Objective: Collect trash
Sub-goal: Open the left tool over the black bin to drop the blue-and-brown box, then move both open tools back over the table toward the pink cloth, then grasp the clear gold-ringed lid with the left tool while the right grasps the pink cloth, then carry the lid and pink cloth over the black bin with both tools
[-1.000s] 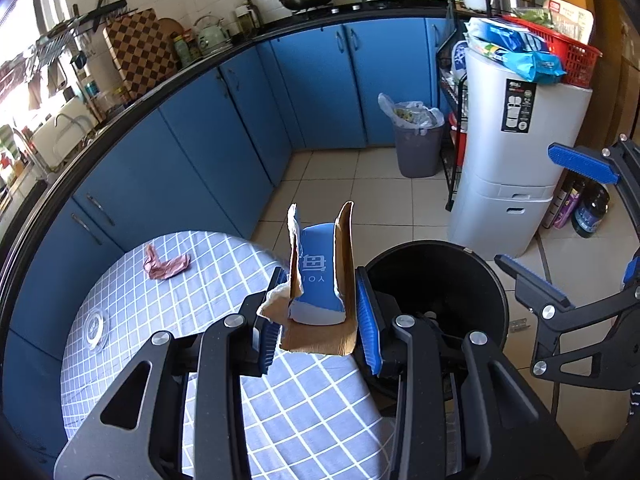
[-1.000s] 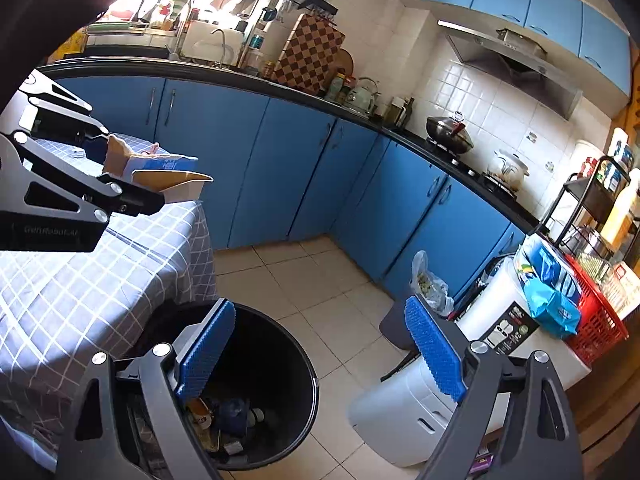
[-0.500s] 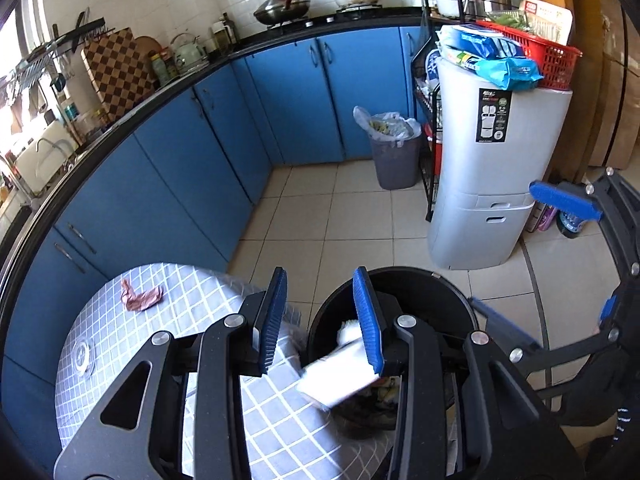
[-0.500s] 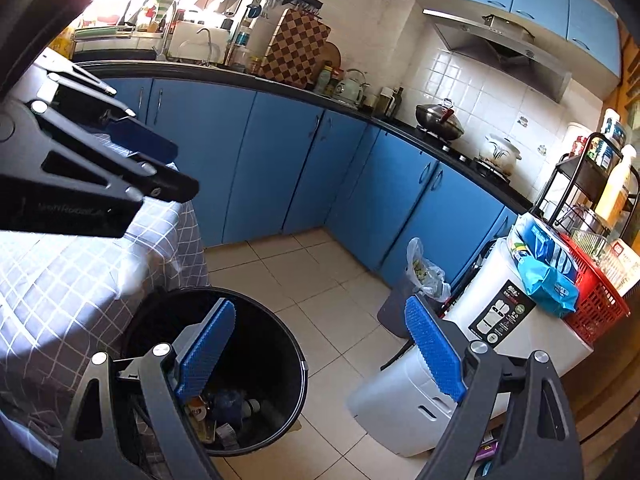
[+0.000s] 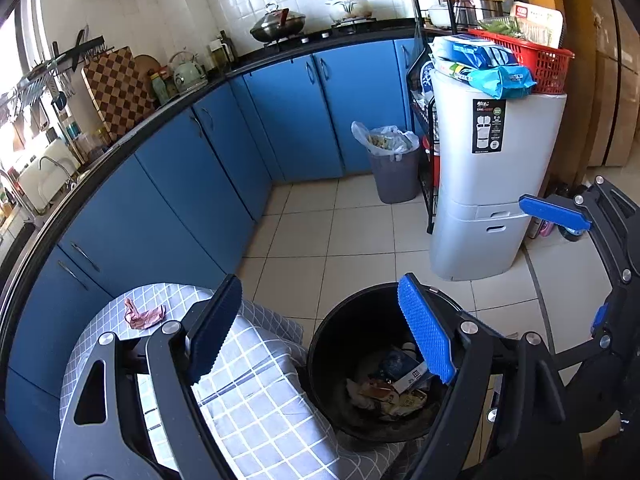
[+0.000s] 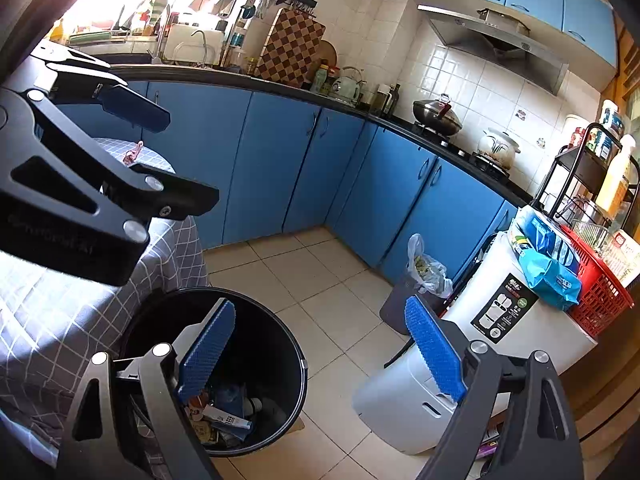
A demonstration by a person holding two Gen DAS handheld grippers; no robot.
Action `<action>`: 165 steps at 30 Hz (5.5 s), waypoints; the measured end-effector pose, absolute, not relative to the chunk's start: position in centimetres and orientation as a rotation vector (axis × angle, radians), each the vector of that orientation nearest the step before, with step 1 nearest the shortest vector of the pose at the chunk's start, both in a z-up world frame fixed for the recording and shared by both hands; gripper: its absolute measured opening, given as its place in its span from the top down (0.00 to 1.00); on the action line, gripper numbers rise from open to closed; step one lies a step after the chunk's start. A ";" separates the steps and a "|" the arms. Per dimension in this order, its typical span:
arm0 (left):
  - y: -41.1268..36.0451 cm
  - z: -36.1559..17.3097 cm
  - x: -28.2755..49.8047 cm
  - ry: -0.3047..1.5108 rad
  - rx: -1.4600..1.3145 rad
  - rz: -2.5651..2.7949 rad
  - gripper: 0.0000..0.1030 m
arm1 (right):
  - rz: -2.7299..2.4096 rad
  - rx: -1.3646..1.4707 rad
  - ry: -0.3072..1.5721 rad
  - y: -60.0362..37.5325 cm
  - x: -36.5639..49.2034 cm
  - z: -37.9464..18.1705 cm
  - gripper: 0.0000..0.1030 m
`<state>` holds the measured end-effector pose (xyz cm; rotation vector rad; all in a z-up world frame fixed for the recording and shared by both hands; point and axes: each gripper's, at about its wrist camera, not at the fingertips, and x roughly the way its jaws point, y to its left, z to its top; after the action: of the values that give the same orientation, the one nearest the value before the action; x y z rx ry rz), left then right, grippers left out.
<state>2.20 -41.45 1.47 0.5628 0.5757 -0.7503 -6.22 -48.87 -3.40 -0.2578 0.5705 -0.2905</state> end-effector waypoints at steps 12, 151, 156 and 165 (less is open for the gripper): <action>-38.9 1.4 4.2 0.667 0.490 -0.682 0.03 | -0.286 -0.236 0.571 -48.0 -6.3 -2.4 0.07; -7.2 -8.4 27.6 0.873 0.252 -0.288 0.19 | 0.233 -0.284 0.833 -23.9 24.4 -8.8 0.78; -7.2 -8.1 24.8 0.877 0.270 -0.301 0.19 | 0.254 -0.318 0.847 -23.5 21.5 -8.6 0.78; -7.9 -7.8 19.6 0.885 0.300 -0.331 0.19 | 0.271 -0.381 0.857 -23.2 15.7 -8.0 0.78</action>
<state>19.57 -7.86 -7.80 0.2999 0.8847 -0.3311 15.71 -23.15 -7.96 -0.3805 0.8573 0.2709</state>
